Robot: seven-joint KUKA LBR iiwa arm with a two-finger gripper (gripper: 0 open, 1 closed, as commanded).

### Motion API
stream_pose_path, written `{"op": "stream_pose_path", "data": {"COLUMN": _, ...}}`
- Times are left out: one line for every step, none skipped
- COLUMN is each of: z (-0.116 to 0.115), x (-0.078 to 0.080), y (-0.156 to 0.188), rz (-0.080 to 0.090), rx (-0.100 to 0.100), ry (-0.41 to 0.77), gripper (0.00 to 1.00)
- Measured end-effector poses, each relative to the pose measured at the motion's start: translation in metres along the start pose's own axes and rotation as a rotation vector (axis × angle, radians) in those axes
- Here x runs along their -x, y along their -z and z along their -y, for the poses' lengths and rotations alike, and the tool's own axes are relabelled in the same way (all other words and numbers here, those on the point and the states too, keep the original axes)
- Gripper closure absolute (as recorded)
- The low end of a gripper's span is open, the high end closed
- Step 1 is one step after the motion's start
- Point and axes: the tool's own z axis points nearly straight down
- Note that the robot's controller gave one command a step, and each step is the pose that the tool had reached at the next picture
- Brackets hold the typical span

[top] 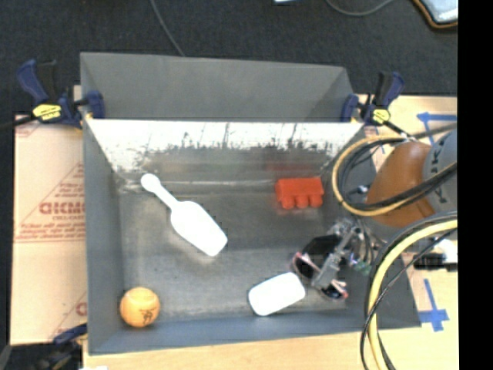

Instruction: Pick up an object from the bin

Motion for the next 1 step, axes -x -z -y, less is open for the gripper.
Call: {"op": "stream_pose_path", "data": {"z": 0.0067, "x": -0.0146, "y": 0.0857, "rz": 0.014, "rx": 0.001, "ry": 0.327, "gripper": 0.00}}
